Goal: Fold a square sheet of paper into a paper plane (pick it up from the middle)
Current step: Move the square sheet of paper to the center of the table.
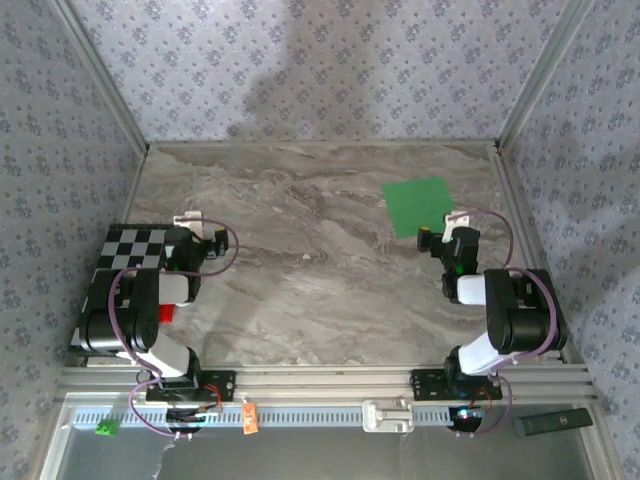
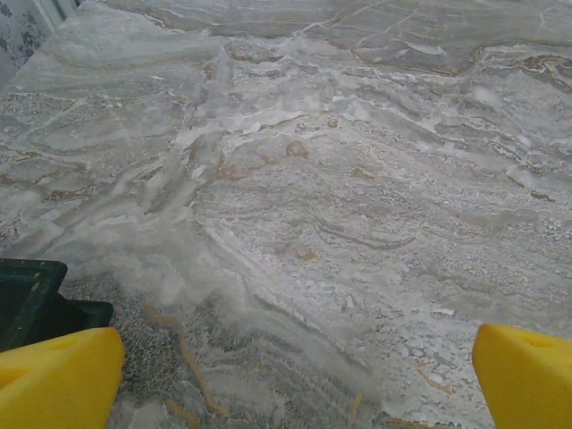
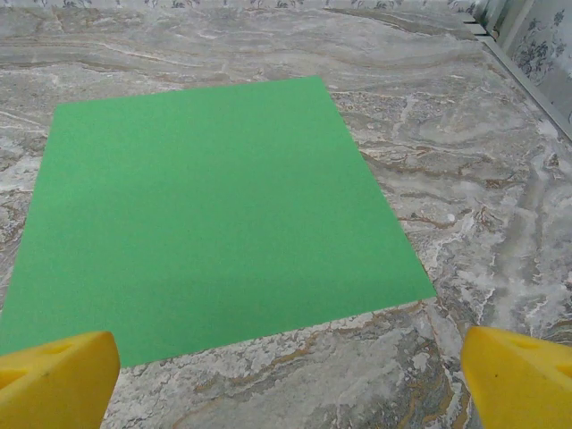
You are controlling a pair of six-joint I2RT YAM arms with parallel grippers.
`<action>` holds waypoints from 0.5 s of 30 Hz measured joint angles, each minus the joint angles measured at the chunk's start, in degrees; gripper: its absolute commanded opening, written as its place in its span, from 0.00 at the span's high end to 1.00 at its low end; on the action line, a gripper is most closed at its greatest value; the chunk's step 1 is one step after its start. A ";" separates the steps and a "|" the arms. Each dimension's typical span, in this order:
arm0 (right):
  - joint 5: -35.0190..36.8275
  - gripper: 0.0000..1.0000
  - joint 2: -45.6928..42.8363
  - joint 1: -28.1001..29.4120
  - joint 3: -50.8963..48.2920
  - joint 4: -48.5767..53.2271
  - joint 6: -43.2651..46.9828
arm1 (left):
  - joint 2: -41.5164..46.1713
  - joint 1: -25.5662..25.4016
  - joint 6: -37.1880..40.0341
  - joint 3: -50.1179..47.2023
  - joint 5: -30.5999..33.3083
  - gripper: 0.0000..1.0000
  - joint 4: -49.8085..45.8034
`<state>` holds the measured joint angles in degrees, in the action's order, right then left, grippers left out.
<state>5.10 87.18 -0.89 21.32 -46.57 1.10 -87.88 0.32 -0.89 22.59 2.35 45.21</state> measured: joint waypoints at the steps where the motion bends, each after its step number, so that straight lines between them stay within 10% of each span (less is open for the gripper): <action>1: 0.00 0.00 0.00 0.00 0.00 0.00 0.00 | 0.00 0.00 0.00 -0.02 -0.02 0.00 0.00; 15: 0.00 0.00 0.00 0.00 0.00 0.00 0.00 | 0.00 0.35 -0.02 -0.02 -0.83 0.00 0.00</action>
<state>5.10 87.18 -0.89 21.32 -46.57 1.10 -87.88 0.67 -0.91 22.57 1.52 45.21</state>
